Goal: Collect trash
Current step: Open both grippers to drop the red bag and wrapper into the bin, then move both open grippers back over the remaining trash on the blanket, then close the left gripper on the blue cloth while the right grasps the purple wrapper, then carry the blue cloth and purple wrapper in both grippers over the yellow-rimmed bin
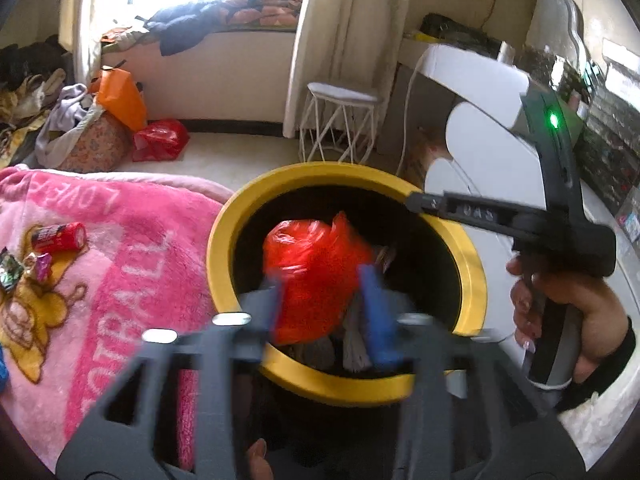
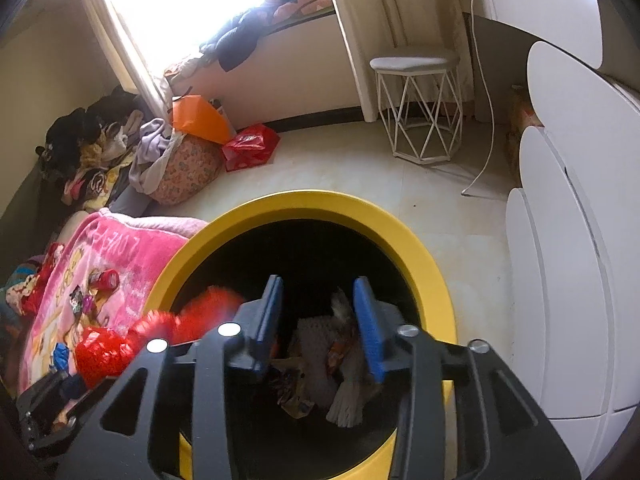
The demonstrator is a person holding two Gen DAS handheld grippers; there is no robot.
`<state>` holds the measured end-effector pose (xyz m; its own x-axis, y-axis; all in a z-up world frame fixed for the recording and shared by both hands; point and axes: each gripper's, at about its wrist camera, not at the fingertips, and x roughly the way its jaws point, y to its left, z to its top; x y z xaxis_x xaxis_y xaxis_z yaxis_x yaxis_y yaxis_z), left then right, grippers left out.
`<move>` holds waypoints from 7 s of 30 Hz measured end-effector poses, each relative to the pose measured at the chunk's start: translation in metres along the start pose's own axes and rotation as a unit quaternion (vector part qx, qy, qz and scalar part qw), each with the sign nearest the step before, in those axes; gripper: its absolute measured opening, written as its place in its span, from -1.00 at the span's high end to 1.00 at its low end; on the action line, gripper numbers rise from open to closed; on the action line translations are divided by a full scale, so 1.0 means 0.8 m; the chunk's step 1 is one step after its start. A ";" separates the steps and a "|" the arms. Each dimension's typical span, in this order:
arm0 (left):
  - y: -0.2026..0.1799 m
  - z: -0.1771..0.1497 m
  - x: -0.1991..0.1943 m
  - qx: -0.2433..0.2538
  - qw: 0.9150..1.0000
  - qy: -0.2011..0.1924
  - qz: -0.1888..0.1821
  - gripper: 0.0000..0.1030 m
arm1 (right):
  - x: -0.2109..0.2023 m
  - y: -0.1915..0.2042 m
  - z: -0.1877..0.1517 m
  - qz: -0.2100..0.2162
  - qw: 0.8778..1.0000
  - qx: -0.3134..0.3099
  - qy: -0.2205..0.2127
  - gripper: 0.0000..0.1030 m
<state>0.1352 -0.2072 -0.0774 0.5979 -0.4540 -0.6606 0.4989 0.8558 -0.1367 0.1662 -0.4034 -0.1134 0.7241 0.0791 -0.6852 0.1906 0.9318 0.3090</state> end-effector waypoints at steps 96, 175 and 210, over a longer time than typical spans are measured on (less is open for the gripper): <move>0.374 -0.141 -0.152 -0.298 0.925 -0.052 0.230 -0.38 | 0.173 0.424 -0.072 0.168 0.961 -0.198 0.100 0.11; 0.136 -0.012 -0.137 -0.117 0.982 -0.097 0.110 0.70 | -0.019 0.128 -0.010 0.083 0.995 -0.046 -0.033 0.73; 0.033 0.007 -0.051 -0.025 0.997 -0.057 0.041 0.70 | -0.017 0.025 0.001 -0.019 0.998 0.011 -0.057 0.73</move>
<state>0.1273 -0.1670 -0.0499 0.7036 -0.4055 -0.5835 0.4162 0.9008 -0.1242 0.1608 -0.3857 -0.0977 0.7867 0.0029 -0.6173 0.2318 0.9254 0.2997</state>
